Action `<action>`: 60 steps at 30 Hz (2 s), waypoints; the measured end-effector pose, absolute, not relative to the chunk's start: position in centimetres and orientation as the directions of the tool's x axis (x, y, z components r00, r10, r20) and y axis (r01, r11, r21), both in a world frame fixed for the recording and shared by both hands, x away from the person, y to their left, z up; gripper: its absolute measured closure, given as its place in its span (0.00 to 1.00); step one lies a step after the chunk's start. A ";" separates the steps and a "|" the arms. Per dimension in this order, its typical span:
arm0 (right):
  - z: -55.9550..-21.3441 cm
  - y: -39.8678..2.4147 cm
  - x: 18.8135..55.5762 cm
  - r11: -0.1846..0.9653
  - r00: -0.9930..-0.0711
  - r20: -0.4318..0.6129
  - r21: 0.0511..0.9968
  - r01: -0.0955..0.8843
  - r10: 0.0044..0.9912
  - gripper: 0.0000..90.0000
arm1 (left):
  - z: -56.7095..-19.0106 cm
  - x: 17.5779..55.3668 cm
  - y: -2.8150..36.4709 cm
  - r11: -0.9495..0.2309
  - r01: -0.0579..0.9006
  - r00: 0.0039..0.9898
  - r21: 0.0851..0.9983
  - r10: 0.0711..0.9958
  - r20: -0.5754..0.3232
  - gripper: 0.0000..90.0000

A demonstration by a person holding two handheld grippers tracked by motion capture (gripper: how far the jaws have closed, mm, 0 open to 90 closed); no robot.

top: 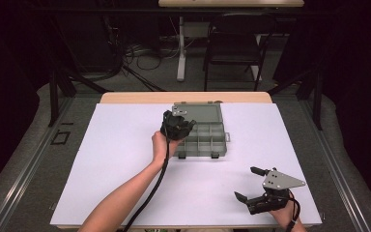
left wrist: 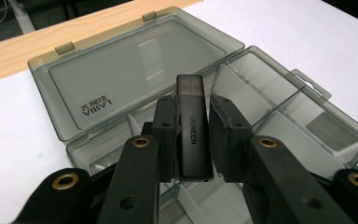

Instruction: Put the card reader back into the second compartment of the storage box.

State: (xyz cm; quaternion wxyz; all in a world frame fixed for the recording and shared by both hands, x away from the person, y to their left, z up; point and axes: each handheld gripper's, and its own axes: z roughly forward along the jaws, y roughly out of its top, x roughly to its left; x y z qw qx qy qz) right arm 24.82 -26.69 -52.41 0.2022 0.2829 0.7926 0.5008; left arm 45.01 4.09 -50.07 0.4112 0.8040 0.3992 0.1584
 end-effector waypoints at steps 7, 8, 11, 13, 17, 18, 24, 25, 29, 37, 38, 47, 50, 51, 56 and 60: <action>-52.4 -26.7 24.8 0.341 -0.760 -0.035 0.907 0.249 0.649 0.01 | -50.7 45.4 4.0 -0.341 0.527 0.617 0.778 0.783 -0.075 0.81; -52.4 -26.7 24.8 0.341 -0.760 -0.035 0.907 0.249 0.649 0.01 | -50.8 45.5 4.0 -0.339 0.530 0.615 0.777 0.785 -0.077 0.81; -52.5 -26.7 24.8 0.341 -0.761 -0.035 0.907 0.249 0.648 0.01 | -51.0 45.6 4.0 -0.335 0.535 0.610 0.776 0.788 -0.080 0.81; -52.5 -26.7 24.9 0.341 -0.761 -0.035 0.907 0.248 0.648 0.01 | -51.0 45.7 3.9 -0.341 0.536 0.613 0.772 0.786 -0.078 0.81; -52.5 -26.6 24.9 0.341 -0.760 -0.032 0.905 0.253 0.649 0.01 | -51.1 45.7 3.8 -0.339 0.538 0.611 0.772 0.788 -0.080 0.81; -52.5 -26.6 24.9 0.342 -0.761 -0.031 0.905 0.254 0.648 0.01 | -51.1 45.7 3.8 -0.337 0.539 0.609 0.772 0.789 -0.081 0.81; -52.5 -26.6 24.9 0.342 -0.762 -0.032 0.905 0.253 0.647 0.01 | -51.4 45.9 3.8 -0.340 0.544 0.604 0.767 0.793 -0.077 0.81; -52.5 -26.6 24.9 0.342 -0.762 -0.032 0.905 0.253 0.647 0.01 | -51.4 45.9 3.8 -0.340 0.544 0.604 0.767 0.793 -0.077 0.81; -52.5 -26.6 24.9 0.344 -0.763 -0.033 0.905 0.252 0.645 0.02 | -51.7 45.9 3.5 -0.346 0.550 0.608 0.760 0.790 -0.081 0.81; -52.5 -26.7 24.8 0.345 -0.764 -0.030 0.903 0.255 0.644 0.02 | -52.2 46.1 2.9 -0.352 0.556 0.607 0.753 0.791 -0.079 0.81; -52.5 -26.7 24.8 0.345 -0.764 -0.029 0.903 0.257 0.644 0.02 | -52.3 46.1 2.8 -0.350 0.557 0.604 0.753 0.794 -0.078 0.81; -52.5 -26.7 24.9 0.347 -0.764 -0.030 0.902 0.256 0.644 0.02 | -52.7 46.4 2.6 -0.351 0.566 0.591 0.746 0.803 -0.071 0.81; -52.5 -26.7 24.8 0.346 -0.764 -0.030 0.902 0.257 0.644 0.02 | -52.7 46.5 2.5 -0.357 0.566 0.592 0.743 0.803 -0.065 0.81; -52.5 -26.7 24.8 0.346 -0.764 -0.030 0.902 0.257 0.644 0.02 | -52.8 46.6 2.4 -0.355 0.567 0.589 0.743 0.806 -0.065 0.81; -52.5 -26.7 24.8 0.347 -0.766 -0.030 0.902 0.256 0.642 0.02 | -52.6 46.5 2.4 -0.355 0.559 0.603 0.749 0.795 -0.074 0.54; -52.5 -26.7 24.8 0.349 -0.766 -0.030 0.901 0.257 0.642 0.02 | -51.9 46.3 2.7 -0.347 0.568 0.610 0.747 0.786 -0.099 0.33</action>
